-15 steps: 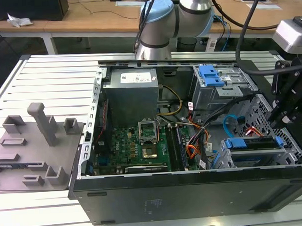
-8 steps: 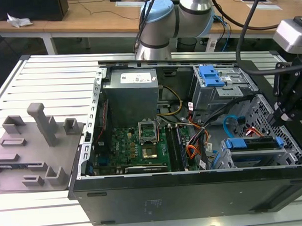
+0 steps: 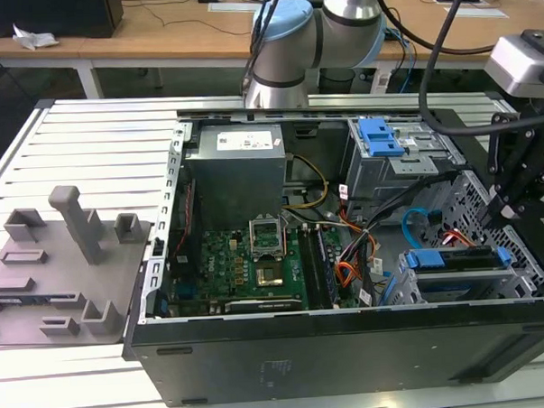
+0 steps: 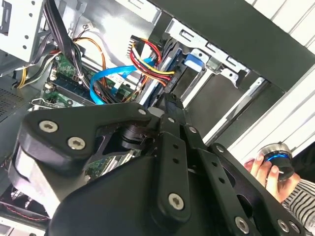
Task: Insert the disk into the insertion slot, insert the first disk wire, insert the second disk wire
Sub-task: 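Insert the first disk wire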
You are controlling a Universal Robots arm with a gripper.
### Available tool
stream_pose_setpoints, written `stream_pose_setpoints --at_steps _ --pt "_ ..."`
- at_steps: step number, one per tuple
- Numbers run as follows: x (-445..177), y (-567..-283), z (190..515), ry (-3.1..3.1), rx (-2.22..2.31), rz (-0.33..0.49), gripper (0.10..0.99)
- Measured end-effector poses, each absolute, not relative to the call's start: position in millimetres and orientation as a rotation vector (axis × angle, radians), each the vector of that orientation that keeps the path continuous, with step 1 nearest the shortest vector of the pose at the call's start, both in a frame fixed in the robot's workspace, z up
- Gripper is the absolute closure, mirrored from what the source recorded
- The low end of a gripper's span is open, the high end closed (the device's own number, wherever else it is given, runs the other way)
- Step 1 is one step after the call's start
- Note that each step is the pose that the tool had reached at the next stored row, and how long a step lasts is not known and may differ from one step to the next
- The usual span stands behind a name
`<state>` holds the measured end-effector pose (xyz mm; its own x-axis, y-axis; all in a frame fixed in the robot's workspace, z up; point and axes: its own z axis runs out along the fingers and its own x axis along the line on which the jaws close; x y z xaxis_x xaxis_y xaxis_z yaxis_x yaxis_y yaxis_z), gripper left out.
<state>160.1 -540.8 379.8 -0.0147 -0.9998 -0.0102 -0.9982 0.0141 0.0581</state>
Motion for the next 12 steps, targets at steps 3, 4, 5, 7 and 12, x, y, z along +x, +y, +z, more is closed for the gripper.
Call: stream_pose_setpoints --at_steps 3,4,5,7,12 --pt "142.8 -540.8 379.1 -2.213 2.181 -0.075 0.980" --pt "136.6 -540.8 379.0 -2.213 2.181 -0.075 0.980" --pt "134.3 -540.8 379.0 -2.213 2.181 -0.075 0.980" --pt "133.8 -540.9 379.0 -2.213 2.181 -0.075 0.980" --pt "133.5 -540.8 379.1 -2.213 2.181 -0.075 0.980"
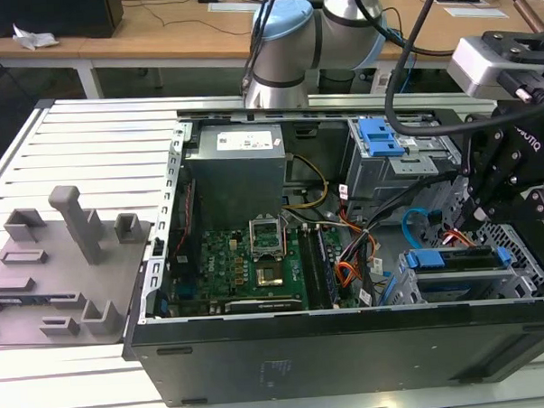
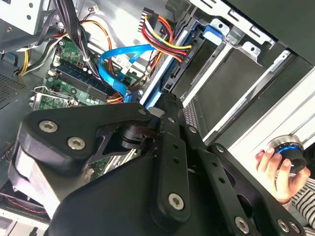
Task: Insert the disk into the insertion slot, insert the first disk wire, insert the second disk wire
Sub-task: 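Insert the first disk wire, then insert the second disk wire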
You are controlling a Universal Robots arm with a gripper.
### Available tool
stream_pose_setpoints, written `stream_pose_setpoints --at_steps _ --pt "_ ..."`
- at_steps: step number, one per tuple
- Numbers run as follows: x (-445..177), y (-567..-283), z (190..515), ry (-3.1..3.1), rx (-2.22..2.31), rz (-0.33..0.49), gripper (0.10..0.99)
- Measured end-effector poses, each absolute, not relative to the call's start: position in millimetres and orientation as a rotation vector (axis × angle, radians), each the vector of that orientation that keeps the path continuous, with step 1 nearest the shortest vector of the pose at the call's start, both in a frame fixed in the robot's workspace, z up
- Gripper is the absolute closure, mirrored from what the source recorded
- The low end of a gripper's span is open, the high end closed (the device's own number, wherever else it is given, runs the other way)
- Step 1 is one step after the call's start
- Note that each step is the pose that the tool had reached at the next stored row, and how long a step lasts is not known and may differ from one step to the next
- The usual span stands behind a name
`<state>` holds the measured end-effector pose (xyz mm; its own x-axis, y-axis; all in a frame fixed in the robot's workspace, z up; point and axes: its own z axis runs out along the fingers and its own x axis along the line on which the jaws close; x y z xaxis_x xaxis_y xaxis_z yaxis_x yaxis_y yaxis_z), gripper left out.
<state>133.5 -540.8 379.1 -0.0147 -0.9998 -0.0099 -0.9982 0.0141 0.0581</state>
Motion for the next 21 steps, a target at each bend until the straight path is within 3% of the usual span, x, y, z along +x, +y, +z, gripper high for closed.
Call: stream_pose_setpoints --at_steps 8,10,11,13,21 --pt "133.3 -540.8 379.1 -2.213 2.181 -0.075 0.980" --pt "133.3 -540.8 379.1 -2.213 2.181 -0.075 0.851" --pt "133.3 -540.8 379.1 -2.213 2.181 -0.075 0.851" --pt "133.2 -540.8 379.0 -2.213 2.181 -0.075 0.725" --pt "133.2 -540.8 379.1 -2.057 2.324 -0.071 0.725"
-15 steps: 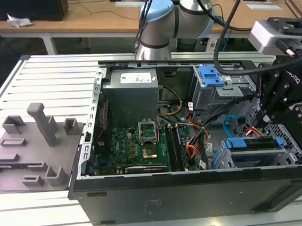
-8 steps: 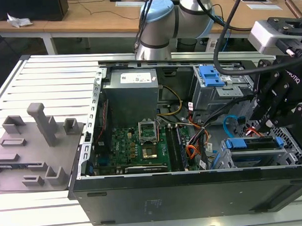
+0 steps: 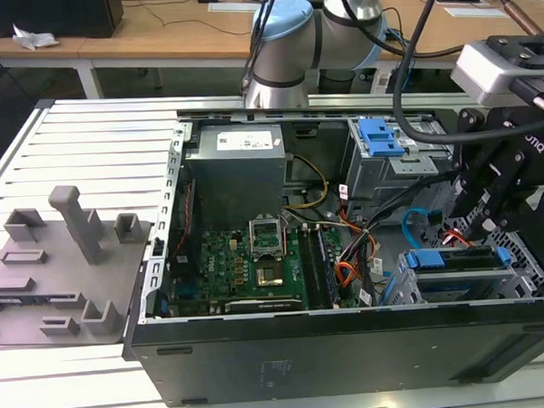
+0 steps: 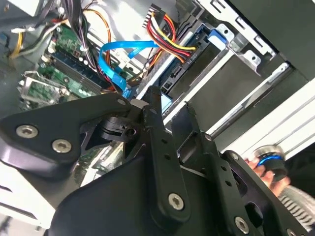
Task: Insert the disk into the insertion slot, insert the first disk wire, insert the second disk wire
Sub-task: 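Insert the second disk wire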
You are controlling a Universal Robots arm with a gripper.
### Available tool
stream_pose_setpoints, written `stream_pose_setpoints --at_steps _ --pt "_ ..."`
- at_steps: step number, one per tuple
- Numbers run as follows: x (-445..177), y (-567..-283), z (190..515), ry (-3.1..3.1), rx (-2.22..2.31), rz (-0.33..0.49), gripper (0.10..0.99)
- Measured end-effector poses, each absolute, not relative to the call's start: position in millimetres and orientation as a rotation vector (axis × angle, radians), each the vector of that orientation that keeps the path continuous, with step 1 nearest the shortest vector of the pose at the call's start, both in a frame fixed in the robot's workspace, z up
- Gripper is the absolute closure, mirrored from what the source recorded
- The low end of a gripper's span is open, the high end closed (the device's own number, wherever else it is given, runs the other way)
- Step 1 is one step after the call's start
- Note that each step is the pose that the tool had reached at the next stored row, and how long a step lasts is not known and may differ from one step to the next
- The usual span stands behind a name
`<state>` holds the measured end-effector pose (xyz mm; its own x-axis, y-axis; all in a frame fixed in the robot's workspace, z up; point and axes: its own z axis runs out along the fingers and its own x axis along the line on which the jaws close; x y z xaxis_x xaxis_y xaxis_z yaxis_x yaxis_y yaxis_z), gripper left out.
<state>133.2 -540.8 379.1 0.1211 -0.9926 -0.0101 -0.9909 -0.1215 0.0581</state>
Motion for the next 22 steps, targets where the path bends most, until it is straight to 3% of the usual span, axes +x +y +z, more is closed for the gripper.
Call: stream_pose_setpoints --at_steps 14,22 --pt "133.2 -539.8 383.7 -2.056 2.325 -0.071 0.725" --pt "133.2 -520.4 383.5 -2.056 2.326 -0.071 0.725"
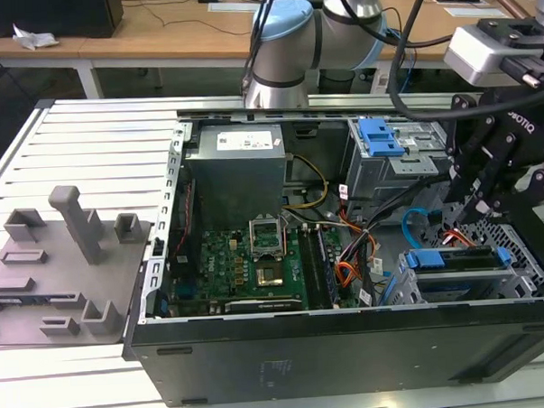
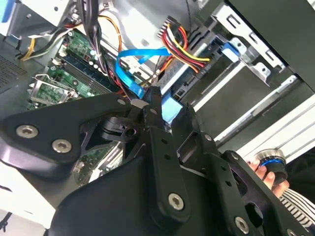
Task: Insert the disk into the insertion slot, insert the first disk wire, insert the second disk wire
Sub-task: 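Insert the second disk wire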
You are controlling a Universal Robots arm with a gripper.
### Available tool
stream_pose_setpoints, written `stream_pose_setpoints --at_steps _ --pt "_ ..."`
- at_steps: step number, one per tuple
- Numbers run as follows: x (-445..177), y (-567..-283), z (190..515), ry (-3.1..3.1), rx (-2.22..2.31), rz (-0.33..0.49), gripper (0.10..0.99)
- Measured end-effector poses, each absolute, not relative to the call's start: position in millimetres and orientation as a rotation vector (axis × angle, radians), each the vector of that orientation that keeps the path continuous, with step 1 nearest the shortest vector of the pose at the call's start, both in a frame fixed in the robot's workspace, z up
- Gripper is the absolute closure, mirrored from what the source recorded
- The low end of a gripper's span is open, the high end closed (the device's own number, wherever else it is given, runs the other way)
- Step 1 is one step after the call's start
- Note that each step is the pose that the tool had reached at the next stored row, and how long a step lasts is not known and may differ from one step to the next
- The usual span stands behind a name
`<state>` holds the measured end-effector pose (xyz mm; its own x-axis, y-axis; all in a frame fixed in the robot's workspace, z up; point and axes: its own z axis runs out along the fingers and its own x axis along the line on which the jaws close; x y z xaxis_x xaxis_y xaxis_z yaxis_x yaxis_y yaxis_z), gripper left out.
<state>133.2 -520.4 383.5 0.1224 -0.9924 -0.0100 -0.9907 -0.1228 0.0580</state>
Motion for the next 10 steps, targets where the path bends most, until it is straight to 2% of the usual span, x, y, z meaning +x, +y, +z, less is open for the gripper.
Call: stream_pose_setpoints --at_steps 10 --pt "124.2 -519.0 383.3 -2.056 2.326 -0.071 0.725"
